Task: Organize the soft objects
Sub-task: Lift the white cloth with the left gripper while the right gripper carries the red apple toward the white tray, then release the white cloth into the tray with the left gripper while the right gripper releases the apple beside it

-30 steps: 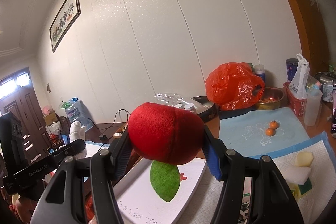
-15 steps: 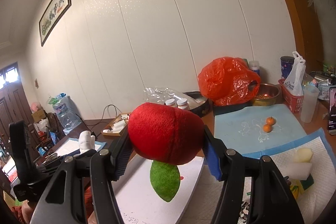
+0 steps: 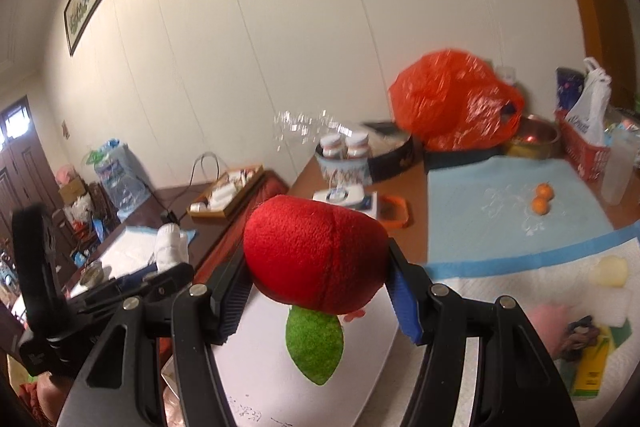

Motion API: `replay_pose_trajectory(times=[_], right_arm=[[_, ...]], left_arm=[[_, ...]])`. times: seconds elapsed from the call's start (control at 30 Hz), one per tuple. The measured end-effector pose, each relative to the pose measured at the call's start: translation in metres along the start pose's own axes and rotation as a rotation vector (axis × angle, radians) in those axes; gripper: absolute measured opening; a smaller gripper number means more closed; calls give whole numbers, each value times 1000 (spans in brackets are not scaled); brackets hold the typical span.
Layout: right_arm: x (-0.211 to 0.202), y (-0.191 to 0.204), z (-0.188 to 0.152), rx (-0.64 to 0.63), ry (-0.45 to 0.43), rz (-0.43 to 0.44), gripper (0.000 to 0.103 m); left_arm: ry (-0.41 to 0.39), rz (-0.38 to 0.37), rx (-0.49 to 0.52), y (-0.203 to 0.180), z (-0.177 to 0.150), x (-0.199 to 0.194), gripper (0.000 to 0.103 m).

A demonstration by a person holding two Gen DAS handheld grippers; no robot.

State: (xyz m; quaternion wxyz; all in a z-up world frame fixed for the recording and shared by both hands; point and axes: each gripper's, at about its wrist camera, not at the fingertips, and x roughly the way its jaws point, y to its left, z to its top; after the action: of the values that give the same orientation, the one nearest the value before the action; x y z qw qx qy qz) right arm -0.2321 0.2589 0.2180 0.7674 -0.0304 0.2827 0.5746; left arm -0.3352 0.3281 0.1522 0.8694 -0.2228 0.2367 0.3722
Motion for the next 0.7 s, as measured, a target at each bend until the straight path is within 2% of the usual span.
replay_pose_trajectory(times=[0.07, 0.3, 0.37, 0.4, 0.43, 0.47, 0.53, 0.7], right_arm=[[17, 1, -8, -2, 48, 14, 63], [67, 2, -40, 11, 210, 29, 63], [77, 0, -47, 24, 248, 36, 71], [81, -2, -50, 32, 274, 44, 74], [82, 0, -54, 36, 283, 43, 86], [82, -1, -55, 37, 282, 39, 94], [78, -1, -55, 33, 255, 22, 103], [66, -4, -50, 34, 196, -12, 103]], left_arm=[[17, 21, 4, 5, -3, 11, 52], [163, 66, -10, 21, -28, 60, 56], [184, 67, -19, 24, -34, 68, 64], [181, 72, -28, 26, -35, 70, 82], [167, 75, -33, 27, -35, 69, 97], [149, 81, -37, 27, -35, 67, 103], [110, 102, -44, 29, -33, 62, 103], [79, 104, -78, 34, -27, 50, 103]])
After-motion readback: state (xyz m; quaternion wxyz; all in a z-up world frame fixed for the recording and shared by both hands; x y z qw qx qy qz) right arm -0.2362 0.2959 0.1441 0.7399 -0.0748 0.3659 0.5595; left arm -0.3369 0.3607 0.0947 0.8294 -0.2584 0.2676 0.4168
